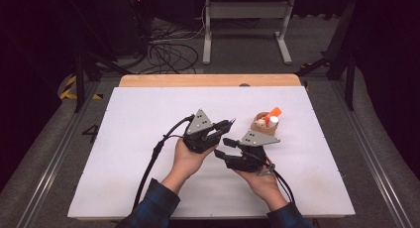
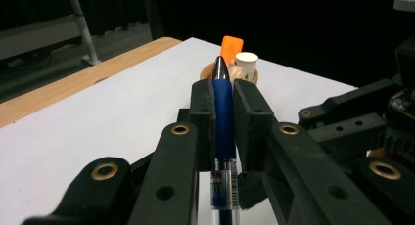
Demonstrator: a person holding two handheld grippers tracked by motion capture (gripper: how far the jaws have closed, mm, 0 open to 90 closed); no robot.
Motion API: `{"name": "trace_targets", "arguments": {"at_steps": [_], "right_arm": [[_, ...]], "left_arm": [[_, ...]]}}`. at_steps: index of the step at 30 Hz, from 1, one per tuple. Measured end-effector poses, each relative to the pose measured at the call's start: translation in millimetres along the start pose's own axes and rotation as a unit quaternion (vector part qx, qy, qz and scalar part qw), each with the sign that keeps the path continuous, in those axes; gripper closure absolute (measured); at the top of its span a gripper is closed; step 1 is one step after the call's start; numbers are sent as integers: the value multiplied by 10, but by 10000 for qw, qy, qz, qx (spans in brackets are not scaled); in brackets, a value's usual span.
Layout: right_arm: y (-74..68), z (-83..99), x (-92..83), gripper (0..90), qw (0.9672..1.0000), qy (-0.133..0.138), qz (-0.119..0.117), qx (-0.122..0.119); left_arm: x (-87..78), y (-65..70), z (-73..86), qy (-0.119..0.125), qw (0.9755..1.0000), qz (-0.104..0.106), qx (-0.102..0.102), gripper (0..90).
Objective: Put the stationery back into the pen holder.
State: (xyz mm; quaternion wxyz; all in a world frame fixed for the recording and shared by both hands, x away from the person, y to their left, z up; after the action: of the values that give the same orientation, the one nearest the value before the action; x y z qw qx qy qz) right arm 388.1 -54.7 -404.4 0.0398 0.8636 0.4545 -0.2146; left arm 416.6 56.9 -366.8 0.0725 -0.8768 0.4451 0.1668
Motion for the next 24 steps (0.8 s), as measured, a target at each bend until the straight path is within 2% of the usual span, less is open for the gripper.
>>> {"name": "trace_targets", "arguments": {"at_steps": [4,8,18,24], "right_arm": [[-41,-17,3,482,9999,96,-107,86],[-49,-15,13,492,9998,117,-105,130],[-14,-6,7,526,9988,244,-151,398],[13,-2,-3,570,9985,260,-159,460]], "left_arm": [[14,26,-1,1,10000,12,41,801],[25,50,5,6,10000,16,73,801],[52,136,-2,37,9999,90,64,801],[52,143,-1,20,9999,131,60,801]]}}
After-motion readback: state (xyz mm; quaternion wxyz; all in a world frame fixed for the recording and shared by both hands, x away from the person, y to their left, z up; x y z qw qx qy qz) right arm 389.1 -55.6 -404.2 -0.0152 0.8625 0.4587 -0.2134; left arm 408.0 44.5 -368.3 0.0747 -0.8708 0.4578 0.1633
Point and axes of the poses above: each handheld gripper's, and its own axes: x roughly forward along the jaws, z roughly out of its underside, y roughly to its right, the point moved 5 cm from there along x, roughly forward along the jaws, and after that the axes turned 2 degrees about -y, right-handed, at the moved point
